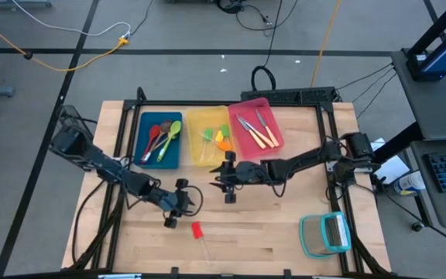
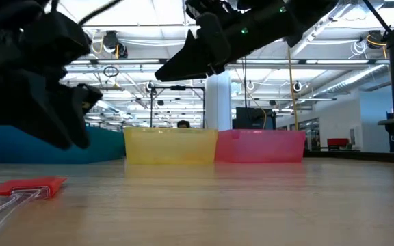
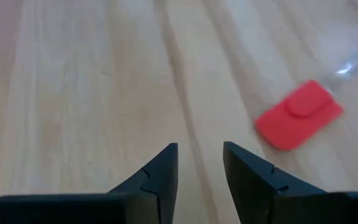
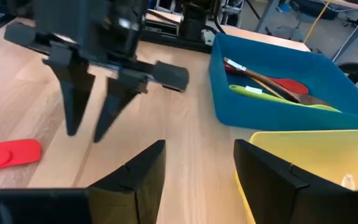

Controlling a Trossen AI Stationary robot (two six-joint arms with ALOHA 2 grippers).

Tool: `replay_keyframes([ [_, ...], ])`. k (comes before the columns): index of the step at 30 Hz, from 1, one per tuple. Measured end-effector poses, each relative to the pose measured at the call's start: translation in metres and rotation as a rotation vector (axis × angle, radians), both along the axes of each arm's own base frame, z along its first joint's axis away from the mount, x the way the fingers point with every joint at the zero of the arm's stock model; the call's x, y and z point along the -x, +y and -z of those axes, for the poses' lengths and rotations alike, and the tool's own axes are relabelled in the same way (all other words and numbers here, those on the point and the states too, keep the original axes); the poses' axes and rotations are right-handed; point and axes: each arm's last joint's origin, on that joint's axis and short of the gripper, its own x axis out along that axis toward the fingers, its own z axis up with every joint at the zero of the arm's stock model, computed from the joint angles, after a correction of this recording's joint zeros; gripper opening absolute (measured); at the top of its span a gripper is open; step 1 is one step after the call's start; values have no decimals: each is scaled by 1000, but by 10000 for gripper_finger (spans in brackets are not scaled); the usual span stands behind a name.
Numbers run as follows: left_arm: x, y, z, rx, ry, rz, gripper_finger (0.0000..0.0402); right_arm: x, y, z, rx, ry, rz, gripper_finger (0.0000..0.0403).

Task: Pick & Place Kitchen Items
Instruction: Put the red spatula into the yellow bin

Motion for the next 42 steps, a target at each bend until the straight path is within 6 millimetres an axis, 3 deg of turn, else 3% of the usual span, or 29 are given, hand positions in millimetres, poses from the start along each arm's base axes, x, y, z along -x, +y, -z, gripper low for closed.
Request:
replay_keyframes([
  [10,-13,-13,0,124,-118,100,131,2,3,3,8,29,-9,176],
  [15,-15,-17,8,239,-70,143,132,1,-2,3,10,36,2,172],
  [20,-21,-24,17,297,-108,155,159,1,-7,4,11,41,15,171],
  [29,-24,-34,29,252,-136,235,232,2,-7,6,14,68,16,171],
  [42,-21,-34,40,180,-92,280,214,1,-8,5,16,59,17,171],
])
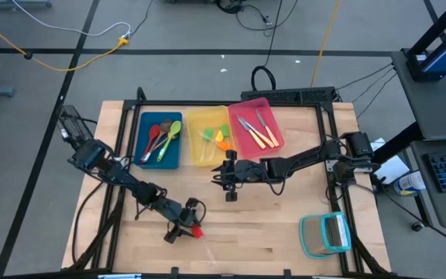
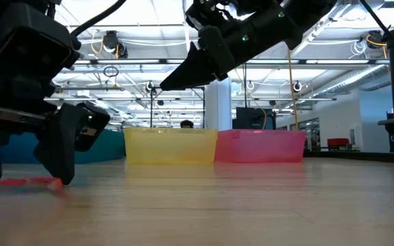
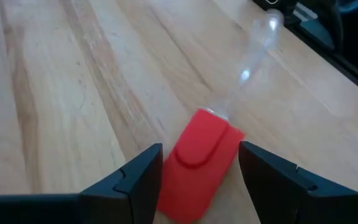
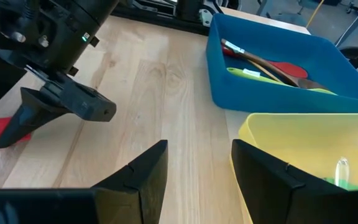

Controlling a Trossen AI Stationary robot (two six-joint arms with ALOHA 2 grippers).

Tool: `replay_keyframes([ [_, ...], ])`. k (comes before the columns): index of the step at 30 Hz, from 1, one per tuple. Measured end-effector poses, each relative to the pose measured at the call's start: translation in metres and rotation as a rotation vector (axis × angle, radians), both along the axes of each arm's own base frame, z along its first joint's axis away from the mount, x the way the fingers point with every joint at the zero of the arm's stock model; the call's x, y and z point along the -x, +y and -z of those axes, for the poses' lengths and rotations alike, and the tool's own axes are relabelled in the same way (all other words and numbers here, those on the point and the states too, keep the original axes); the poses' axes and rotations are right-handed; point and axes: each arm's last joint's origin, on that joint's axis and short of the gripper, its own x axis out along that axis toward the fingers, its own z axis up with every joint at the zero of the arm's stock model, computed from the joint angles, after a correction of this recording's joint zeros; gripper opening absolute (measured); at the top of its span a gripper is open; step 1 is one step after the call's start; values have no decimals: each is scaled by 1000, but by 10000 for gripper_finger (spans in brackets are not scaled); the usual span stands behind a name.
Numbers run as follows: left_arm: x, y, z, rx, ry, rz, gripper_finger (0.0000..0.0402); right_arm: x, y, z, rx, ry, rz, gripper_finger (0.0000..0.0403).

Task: Pick & Place Kitchen Items
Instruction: Put the red spatula into the yellow bin

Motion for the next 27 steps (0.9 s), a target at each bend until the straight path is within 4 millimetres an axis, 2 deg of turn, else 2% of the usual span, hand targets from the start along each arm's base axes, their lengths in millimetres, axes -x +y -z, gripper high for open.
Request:
replay_keyframes([
  [27,-3,7,1,-32,1,20,213,0,0,0,-3,-1,1,171],
])
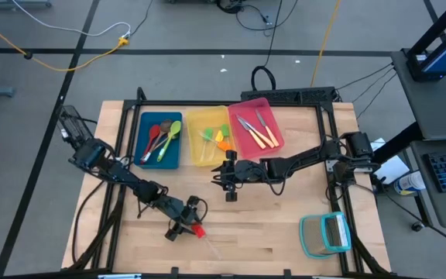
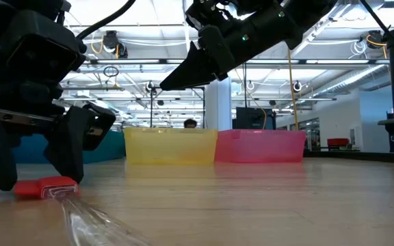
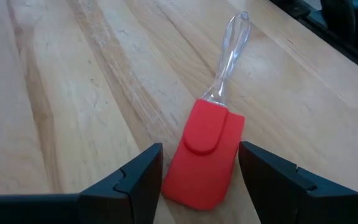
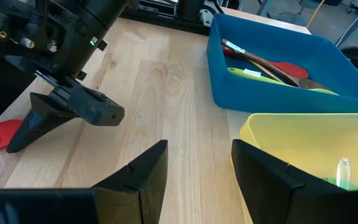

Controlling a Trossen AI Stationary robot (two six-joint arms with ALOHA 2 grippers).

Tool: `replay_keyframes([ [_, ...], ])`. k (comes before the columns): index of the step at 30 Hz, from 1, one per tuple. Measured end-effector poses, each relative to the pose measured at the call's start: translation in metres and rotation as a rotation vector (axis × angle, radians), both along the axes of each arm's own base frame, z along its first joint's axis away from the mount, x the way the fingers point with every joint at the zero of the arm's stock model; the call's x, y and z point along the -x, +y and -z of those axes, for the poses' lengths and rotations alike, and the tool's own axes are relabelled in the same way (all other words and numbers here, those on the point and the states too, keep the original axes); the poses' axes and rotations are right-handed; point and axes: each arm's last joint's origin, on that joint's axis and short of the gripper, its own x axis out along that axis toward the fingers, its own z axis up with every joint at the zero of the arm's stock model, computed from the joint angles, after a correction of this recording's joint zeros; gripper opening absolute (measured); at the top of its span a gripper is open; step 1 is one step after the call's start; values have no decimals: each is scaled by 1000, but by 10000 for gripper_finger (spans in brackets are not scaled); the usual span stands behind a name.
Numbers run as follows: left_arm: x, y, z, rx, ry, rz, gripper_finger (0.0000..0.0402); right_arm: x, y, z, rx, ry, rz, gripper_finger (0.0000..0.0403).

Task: Pick & Place Kitchen Items
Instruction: Put the red spatula into the yellow bin

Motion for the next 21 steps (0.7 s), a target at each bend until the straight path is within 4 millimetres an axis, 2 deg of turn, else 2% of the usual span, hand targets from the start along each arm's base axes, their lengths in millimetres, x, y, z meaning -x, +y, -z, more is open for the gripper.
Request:
replay_keyframes([
  [5,0,0,1,-24,-9,17,198,0,0,0,0,0,0,171],
  [14,-2,6,0,-21,-1,-6,105,0,0,0,0,0,0,171],
  [21,-3,6,0,-21,-6,-17,55,0,0,0,-1,0,0,171],
])
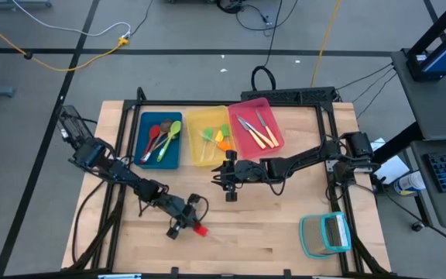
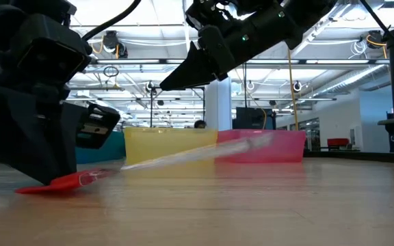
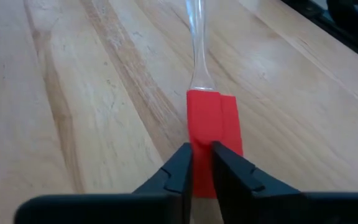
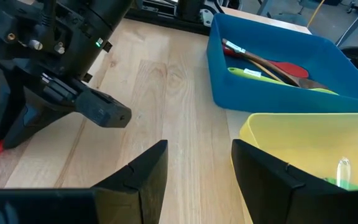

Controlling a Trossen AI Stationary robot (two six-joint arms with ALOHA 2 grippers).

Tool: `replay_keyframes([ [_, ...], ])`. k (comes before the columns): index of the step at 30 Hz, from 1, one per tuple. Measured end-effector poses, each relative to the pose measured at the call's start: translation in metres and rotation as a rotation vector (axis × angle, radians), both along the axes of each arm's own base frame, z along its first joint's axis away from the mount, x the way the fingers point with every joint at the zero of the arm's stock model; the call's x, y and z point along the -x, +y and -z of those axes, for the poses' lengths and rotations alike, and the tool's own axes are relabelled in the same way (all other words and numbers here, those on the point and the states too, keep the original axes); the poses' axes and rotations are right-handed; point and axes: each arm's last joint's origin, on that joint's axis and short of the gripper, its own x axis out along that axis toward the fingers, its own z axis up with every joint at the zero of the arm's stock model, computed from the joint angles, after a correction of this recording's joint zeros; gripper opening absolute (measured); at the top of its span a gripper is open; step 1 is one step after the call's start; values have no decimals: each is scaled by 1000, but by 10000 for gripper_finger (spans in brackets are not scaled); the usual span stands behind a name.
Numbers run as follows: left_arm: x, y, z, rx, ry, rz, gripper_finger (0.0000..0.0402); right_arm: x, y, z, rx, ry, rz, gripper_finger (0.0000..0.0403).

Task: Pick & Place Kitchen Items
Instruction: Put the red spatula into the yellow bin

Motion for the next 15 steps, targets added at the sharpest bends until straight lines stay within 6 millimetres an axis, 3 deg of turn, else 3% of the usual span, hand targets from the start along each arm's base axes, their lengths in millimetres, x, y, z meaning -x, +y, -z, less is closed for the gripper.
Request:
replay_keyframes([
  [7,0,0,0,2,0,-3,5,-2,-1,-4,77,-35,-34,171],
  [15,-1,-1,-2,66,9,-45,25,-5,0,-12,37,-126,-22,171],
])
